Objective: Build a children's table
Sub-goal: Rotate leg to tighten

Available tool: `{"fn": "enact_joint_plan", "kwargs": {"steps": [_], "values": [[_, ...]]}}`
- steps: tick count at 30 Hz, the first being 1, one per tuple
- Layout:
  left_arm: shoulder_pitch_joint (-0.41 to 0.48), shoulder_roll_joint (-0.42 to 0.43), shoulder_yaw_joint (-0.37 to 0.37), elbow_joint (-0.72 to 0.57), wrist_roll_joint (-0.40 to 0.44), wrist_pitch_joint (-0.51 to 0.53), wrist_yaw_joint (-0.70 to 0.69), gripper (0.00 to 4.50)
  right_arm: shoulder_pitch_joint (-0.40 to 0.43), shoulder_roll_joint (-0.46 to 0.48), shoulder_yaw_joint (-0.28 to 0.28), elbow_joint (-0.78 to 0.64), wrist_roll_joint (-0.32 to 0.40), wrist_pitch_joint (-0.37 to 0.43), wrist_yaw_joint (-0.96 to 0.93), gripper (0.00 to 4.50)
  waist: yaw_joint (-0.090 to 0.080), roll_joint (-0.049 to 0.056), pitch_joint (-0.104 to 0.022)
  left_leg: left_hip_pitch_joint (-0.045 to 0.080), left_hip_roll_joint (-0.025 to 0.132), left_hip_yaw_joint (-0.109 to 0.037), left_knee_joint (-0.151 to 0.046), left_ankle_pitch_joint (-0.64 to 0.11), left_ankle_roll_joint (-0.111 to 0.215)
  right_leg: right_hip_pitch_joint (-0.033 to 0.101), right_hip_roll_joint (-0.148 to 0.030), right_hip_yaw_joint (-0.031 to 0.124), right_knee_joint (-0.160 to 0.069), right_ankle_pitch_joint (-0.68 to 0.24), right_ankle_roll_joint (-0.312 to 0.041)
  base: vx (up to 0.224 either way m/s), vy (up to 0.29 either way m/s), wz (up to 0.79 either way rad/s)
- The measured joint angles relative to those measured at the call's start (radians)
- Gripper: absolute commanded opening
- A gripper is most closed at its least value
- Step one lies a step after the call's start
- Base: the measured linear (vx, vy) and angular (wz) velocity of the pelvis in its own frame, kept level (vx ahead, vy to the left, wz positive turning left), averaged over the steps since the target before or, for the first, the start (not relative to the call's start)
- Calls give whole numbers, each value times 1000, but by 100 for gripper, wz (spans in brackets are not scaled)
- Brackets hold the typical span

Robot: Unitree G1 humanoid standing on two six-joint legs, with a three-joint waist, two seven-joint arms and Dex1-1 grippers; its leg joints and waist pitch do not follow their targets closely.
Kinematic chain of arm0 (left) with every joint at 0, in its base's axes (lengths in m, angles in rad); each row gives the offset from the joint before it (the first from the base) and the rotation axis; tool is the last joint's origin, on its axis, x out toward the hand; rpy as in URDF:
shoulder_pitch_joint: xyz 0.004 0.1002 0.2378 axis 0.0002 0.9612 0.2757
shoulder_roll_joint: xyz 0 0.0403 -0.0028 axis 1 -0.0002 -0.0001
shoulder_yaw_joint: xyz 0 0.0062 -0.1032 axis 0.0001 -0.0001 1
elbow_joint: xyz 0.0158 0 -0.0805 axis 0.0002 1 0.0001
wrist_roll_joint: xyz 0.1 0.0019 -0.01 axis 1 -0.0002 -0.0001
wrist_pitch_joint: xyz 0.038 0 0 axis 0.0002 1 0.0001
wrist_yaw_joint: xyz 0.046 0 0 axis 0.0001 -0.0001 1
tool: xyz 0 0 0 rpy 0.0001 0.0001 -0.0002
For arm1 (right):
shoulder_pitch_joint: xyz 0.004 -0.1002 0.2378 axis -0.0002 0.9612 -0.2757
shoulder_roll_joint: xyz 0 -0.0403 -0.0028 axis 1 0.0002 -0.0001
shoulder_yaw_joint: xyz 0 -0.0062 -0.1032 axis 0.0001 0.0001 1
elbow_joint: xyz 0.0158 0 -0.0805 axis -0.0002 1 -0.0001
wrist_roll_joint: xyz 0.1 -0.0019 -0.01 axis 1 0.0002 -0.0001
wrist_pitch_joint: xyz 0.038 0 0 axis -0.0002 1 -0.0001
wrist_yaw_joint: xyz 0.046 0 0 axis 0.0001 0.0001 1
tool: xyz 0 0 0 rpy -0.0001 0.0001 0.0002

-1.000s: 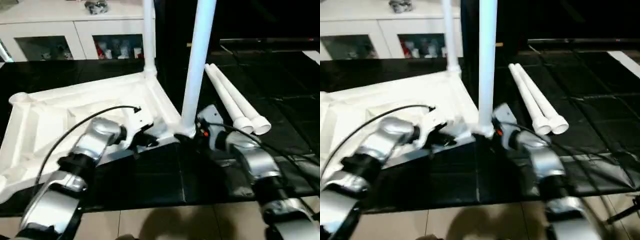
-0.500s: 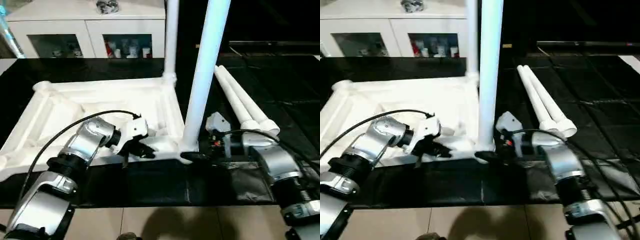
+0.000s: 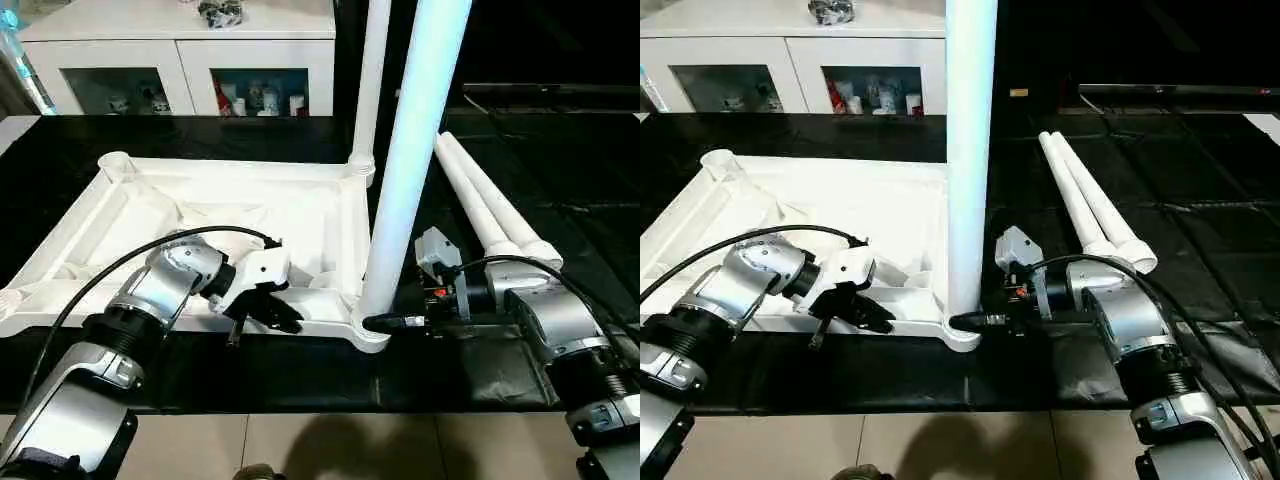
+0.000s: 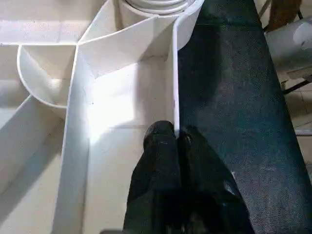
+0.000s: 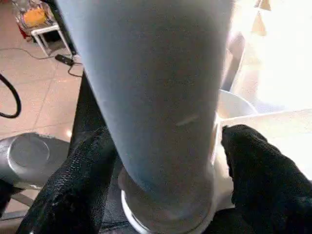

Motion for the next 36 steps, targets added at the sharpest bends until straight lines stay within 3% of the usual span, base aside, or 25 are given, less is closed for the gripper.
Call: {"fn": "enact_joint_plan", "kwargs": {"steps": [17, 27, 31, 34, 36], "values": [[4, 1, -1, 0, -1, -12, -11, 0, 6, -1, 6, -11, 15, 19, 30, 220, 2, 0, 0, 0, 0, 0, 0, 0, 0, 0, 0, 0, 0, -1, 1, 0, 0, 0], [4, -20, 4, 13, -10, 32, 1, 0, 54, 8, 0, -64, 12, 13, -4, 205, 7, 2, -1, 4, 0, 0, 0, 0, 0, 4, 0, 0, 0, -1, 1, 0, 0, 0], [4, -33, 25, 26, -10, 74, 26, 0, 75, 36, -30, -69, 12, 15, -61, 204, 2, 3, -2, 6, 0, 0, 0, 0, 0, 6, 0, 0, 0, -1, 1, 0, 0, 0], [-10, -66, 72, 65, -9, 140, 154, 0, 67, 112, -90, -15, -8, 3, -250, 202, -10, 3, -1, 8, 0, 0, 1, 0, -1, 6, 0, -1, 0, -1, 1, 0, 0, 0], [-33, -115, 102, 91, -10, 211, 260, 0, 35, 166, -135, 44, -27, 1, -414, 200, -30, 3, -1, 7, 0, -1, 2, 1, -1, 6, 0, -1, -2, -1, 1, 0, 0, 0]]}}
